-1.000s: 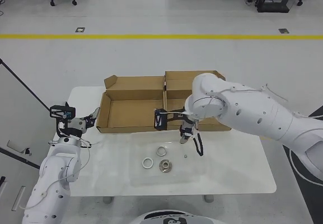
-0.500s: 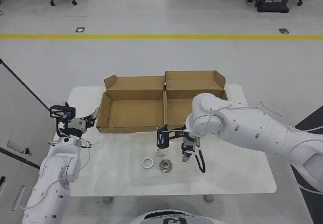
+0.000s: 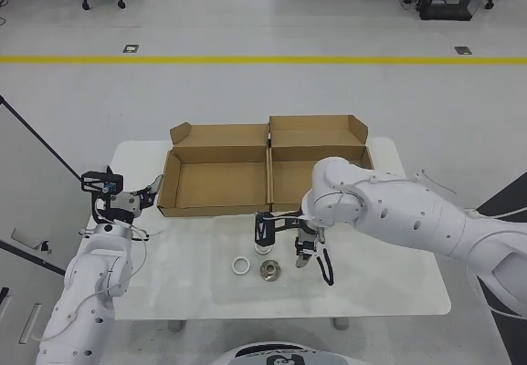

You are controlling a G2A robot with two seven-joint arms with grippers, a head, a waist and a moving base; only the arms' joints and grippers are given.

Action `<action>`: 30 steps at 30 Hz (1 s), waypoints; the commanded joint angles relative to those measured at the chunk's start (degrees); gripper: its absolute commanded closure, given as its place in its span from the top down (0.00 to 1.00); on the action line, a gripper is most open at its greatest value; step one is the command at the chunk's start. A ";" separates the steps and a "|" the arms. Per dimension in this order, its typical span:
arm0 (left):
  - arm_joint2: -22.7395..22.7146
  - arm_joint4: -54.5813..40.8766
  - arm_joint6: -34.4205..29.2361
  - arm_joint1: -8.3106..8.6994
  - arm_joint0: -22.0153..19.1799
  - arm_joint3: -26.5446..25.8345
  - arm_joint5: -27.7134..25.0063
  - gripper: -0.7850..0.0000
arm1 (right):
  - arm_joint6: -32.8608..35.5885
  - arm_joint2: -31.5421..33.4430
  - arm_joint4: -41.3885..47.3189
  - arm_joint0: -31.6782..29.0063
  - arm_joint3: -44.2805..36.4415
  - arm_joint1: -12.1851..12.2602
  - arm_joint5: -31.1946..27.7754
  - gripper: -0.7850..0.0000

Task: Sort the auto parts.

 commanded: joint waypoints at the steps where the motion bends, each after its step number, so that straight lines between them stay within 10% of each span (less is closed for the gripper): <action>1: 0.00 0.00 0.00 0.00 0.00 0.00 0.00 1.00 | 0.81 0.00 -0.76 -0.66 -0.16 -0.18 0.56 1.00; 12: 0.00 0.00 0.00 0.00 0.00 0.00 0.00 1.00 | 2.81 0.00 -4.12 -4.93 2.60 -1.28 2.56 1.00; 24: 0.00 0.00 0.00 0.00 0.00 0.00 0.00 1.00 | 2.18 0.00 -5.47 -6.92 5.87 -3.05 1.92 0.49; 30: 0.00 0.00 0.00 0.00 0.00 0.00 0.00 1.00 | 2.55 0.00 -6.25 -7.06 6.84 -3.79 2.29 0.46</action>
